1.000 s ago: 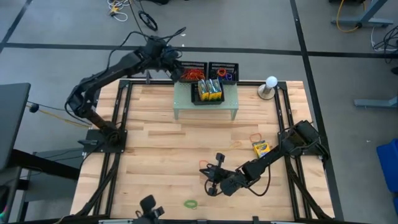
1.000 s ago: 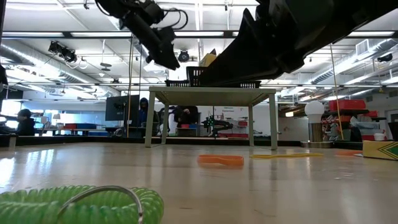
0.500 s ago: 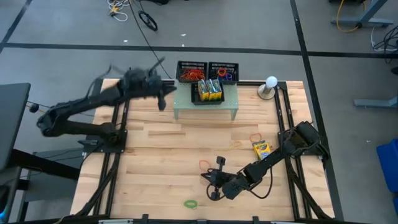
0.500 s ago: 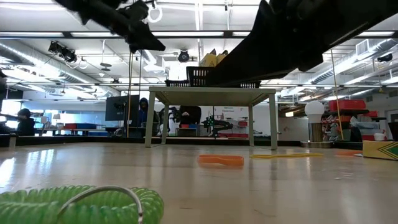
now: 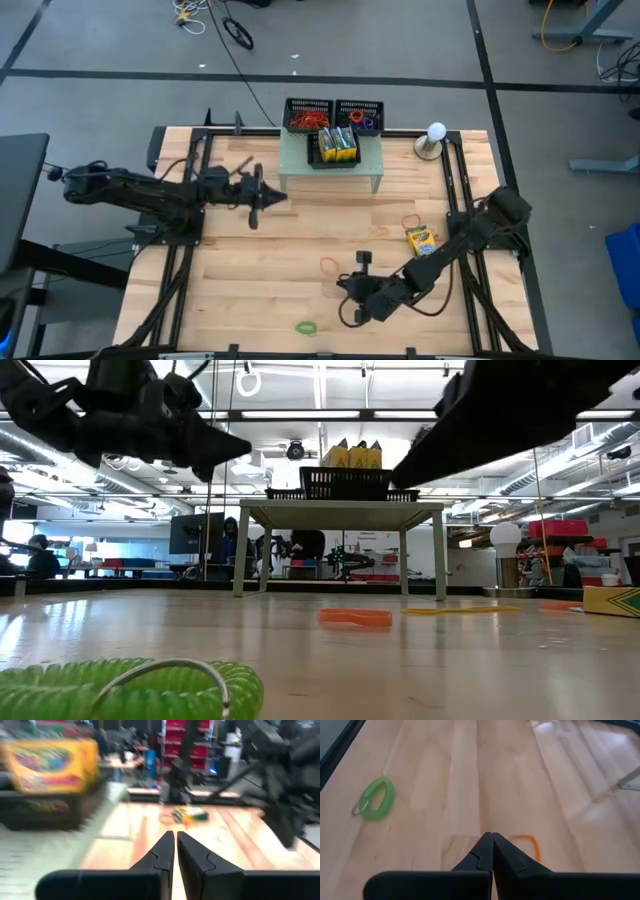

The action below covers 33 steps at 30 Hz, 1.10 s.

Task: Pick & Place Office Desk Supplies
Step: Put the orange rubberband into the top left black bin

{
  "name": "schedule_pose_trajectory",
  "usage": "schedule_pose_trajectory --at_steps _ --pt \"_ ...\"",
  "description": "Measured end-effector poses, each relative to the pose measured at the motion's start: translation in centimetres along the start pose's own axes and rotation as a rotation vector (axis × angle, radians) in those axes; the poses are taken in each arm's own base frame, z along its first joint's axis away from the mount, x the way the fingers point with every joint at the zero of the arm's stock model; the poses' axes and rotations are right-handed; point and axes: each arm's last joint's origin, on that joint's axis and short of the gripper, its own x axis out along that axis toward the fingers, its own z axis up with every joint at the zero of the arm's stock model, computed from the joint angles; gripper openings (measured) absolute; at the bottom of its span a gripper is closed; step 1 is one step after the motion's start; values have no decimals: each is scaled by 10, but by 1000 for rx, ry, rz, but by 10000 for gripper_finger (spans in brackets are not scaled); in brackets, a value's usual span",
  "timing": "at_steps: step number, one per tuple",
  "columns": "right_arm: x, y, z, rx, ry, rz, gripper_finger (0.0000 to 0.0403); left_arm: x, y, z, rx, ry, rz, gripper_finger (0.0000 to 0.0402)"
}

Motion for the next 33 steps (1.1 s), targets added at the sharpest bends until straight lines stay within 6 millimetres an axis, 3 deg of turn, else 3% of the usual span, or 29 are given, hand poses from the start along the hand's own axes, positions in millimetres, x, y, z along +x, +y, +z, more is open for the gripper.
schedule_pose_trajectory --at_steps 3,10,16,22,26,33 --pt "-11 -2 -6 22 3 7 2 7 -15 -10 41 48 -68 23" --pt "-30 -1 -48 140 15 64 2 21 -46 -21 145 5 -102 5" --pt "-62 -22 -45 261 141 -26 15 27 -59 -35 142 28 -140 20" --pt "-91 -61 -40 346 363 -215 44 30 -74 -47 177 68 -205 16" --pt "-91 -88 -50 423 532 -363 89 34 -82 -50 184 82 -236 15" --pt "-69 -125 -64 602 687 -454 152 40 -87 -53 212 106 -204 15"
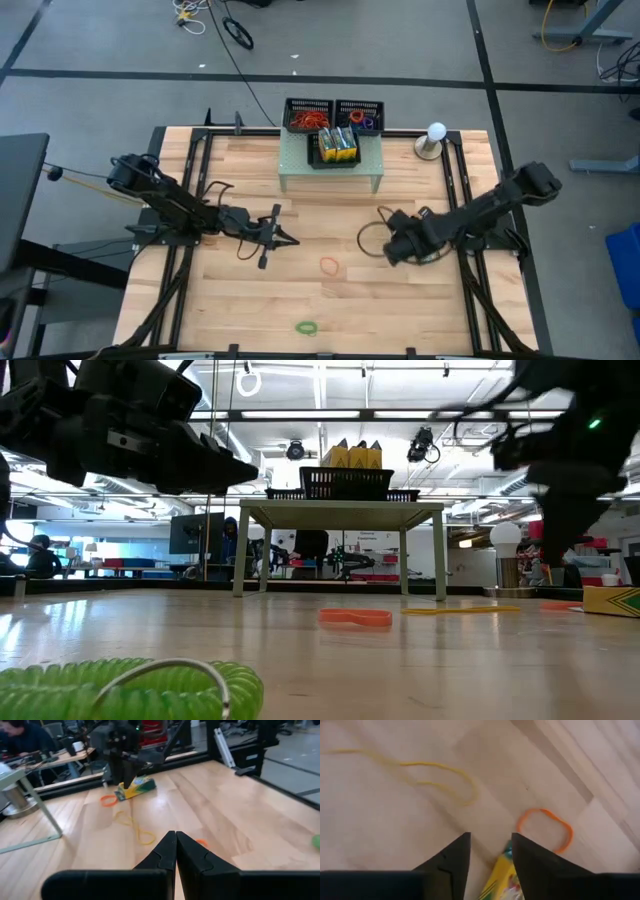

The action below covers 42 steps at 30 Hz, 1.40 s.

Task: Pick & Place Office Desk Supplies
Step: Put the orange rubberband into the top left black bin

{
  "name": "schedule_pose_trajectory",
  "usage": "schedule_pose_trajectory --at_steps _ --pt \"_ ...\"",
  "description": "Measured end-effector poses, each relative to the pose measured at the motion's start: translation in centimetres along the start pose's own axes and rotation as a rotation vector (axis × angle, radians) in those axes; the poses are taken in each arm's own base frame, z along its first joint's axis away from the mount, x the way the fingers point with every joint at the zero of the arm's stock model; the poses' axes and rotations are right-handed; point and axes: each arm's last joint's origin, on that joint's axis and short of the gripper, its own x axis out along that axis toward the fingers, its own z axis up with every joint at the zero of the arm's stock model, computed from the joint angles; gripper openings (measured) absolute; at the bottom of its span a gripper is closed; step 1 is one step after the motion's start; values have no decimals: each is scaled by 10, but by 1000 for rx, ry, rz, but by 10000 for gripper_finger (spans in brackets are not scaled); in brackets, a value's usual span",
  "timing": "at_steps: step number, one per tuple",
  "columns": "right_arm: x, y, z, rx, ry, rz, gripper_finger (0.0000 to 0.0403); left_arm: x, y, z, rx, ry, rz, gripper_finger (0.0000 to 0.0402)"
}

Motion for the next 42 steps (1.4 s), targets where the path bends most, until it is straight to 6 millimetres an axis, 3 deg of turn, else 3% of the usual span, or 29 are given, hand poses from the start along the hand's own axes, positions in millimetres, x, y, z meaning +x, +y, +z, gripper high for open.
schedule_pose_trajectory --at_steps 6,11,23,29,34,42 --pt "26 -21 15 143 80 -57 142 0 0 -2 0 18 9 15" --pt "42 -25 18 169 106 -2 129 0 0 -2 1 23 8 15" --pt "57 -35 10 231 123 -33 142 0 0 -3 -1 24 8 15" --pt "63 -33 8 209 98 14 82 0 0 -3 -43 23 8 15" --pt "60 -31 10 129 85 29 9 0 1 -3 -85 32 67 23" --pt "15 10 22 -67 -201 286 5 8 -1 2 -51 16 62 97"
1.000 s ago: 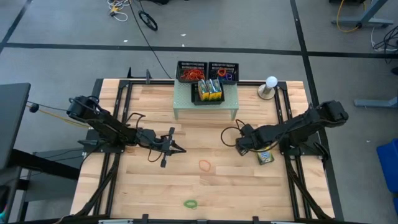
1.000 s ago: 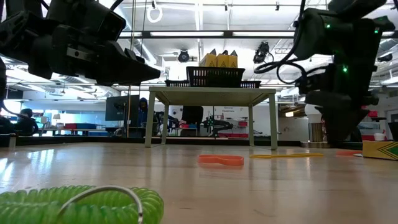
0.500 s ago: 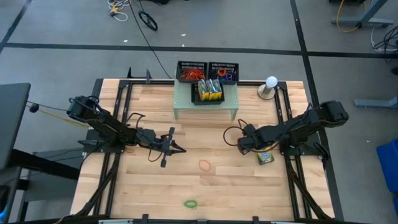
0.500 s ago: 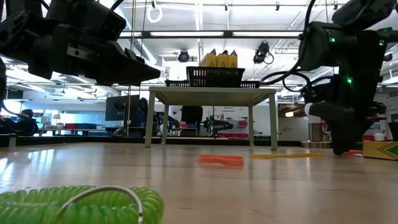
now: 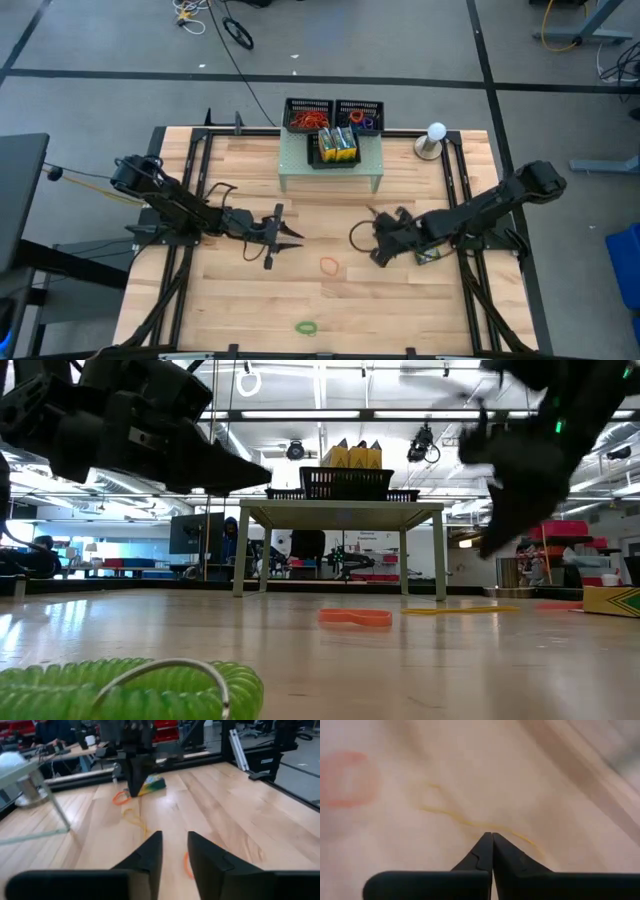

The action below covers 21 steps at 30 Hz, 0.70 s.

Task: Pick & Place Office Desk Supplies
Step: Put the orange rubberband into the top left black bin

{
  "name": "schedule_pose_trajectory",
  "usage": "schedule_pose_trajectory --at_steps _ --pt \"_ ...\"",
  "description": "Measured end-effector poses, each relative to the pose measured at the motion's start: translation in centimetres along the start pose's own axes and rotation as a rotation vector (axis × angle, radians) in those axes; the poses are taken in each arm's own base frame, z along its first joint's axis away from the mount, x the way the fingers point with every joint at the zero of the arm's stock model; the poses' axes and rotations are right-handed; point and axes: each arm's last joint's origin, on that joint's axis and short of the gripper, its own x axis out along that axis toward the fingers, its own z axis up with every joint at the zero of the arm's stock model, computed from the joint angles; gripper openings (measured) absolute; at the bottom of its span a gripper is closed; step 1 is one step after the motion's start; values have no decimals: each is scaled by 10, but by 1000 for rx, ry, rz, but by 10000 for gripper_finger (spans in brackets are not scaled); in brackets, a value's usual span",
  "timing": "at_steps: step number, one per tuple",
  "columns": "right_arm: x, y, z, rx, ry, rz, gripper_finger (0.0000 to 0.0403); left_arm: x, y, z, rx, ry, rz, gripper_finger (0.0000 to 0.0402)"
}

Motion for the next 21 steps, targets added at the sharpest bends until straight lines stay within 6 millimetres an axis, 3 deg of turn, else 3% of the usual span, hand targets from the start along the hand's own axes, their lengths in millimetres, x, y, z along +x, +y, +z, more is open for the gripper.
schedule_pose_trajectory --at_steps 3,6,13,21 --pt "-8 17 2 -37 -82 109 7 13 -6 3 39 -1 -17 128" --pt "-12 16 -2 12 -53 51 23 27 -11 1 62 12 -26 156" --pt "-6 -32 -18 161 232 -297 94 50 -17 -11 93 62 -36 188" --pt "20 -57 -16 118 374 -177 124 52 -18 -14 110 68 -58 178"
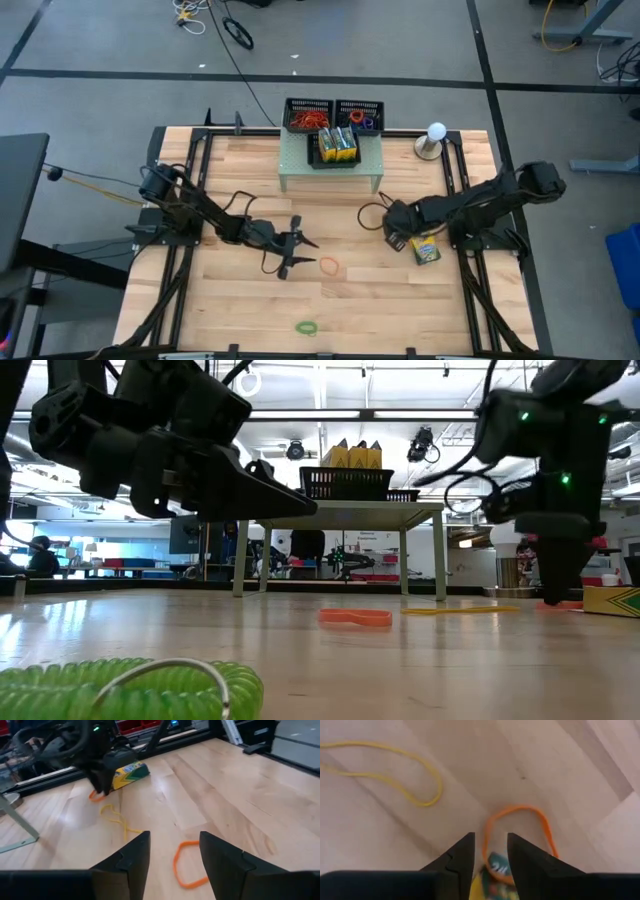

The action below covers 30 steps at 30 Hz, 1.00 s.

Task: Pick & Place Office Desk Supplies
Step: Put the orange rubberband into the top left black bin

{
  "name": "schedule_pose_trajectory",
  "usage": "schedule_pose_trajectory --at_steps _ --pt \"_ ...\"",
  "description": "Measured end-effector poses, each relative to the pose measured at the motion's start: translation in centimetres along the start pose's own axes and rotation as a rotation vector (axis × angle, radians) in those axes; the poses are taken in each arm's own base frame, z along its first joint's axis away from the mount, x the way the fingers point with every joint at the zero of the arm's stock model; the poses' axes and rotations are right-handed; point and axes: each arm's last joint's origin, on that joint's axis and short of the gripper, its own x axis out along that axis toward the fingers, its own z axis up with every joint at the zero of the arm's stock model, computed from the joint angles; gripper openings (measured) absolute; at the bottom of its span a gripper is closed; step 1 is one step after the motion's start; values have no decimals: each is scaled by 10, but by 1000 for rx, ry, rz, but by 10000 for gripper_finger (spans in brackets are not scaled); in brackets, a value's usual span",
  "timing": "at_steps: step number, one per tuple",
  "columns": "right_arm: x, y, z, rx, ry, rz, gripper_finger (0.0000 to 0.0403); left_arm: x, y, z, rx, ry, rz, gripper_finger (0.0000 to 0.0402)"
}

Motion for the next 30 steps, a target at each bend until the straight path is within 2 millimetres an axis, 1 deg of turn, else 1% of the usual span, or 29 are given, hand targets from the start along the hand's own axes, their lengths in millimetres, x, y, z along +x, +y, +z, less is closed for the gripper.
schedule_pose_trajectory --at_steps 3,5,7,11,13,17,20,25,28,30 --pt "7 -9 4 -2 20 1 117 0 -1 0 0 3 -16 174" --pt "9 -12 7 -12 40 29 104 0 -1 -1 -1 3 -16 171" --pt "9 -12 9 -37 44 50 81 0 -1 -1 -3 3 -16 168" --pt "9 -9 10 -91 33 80 17 0 -1 -1 -16 12 -18 159" --pt "7 -5 11 -107 13 97 8 0 -1 -1 -40 13 -18 157" --pt "-3 8 9 -151 -80 166 11 0 -2 -2 -61 18 -21 158" --pt "-17 25 5 -205 -207 268 4 0 -4 -1 -53 18 -15 169" --pt "-35 54 -5 -292 -407 437 4 4 -5 6 -44 -7 -15 210" --pt "-48 70 -8 -356 -542 553 3 12 -5 12 -38 -28 -5 237" --pt "-56 78 -8 -391 -628 625 3 21 -6 15 -24 -37 1 251"
